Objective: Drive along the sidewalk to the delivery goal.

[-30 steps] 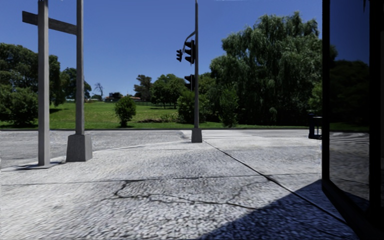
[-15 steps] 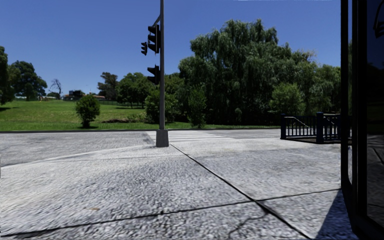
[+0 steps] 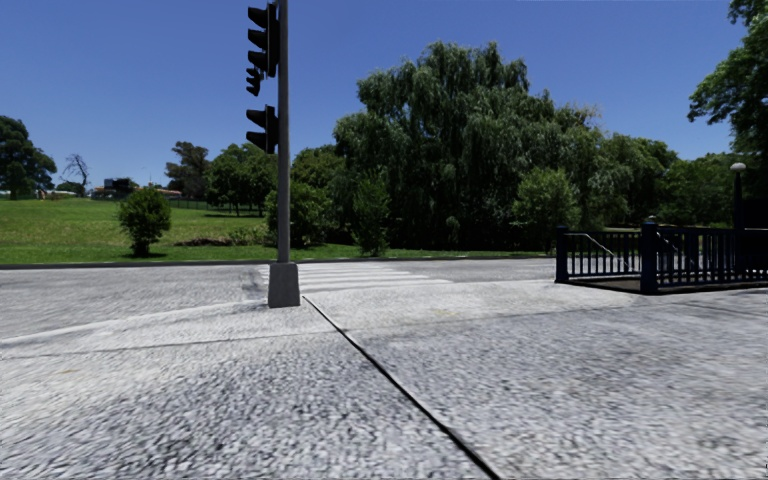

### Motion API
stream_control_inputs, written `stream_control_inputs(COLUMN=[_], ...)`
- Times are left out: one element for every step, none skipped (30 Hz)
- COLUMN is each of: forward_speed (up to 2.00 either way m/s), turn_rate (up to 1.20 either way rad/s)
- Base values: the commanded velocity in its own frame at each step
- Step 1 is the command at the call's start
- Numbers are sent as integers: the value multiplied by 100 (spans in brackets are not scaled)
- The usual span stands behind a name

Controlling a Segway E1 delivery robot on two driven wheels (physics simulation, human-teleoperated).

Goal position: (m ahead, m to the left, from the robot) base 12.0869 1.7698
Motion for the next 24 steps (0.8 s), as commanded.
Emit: stream_control_inputs(forward_speed=[200, 200, 200, 200, 200, 200, 200, 200, 200, 200, 200, 200, 200, 200, 200, 200, 200, 200, 200, 200, 200, 200, 200, 200], turn_rate=[0, 0, 0, 0, 0, 0, 0, 0, 0, 0, 0, 0, 0, 0, 0, 0, 0, 0, 0, 0, 0, 0, 0, 0])
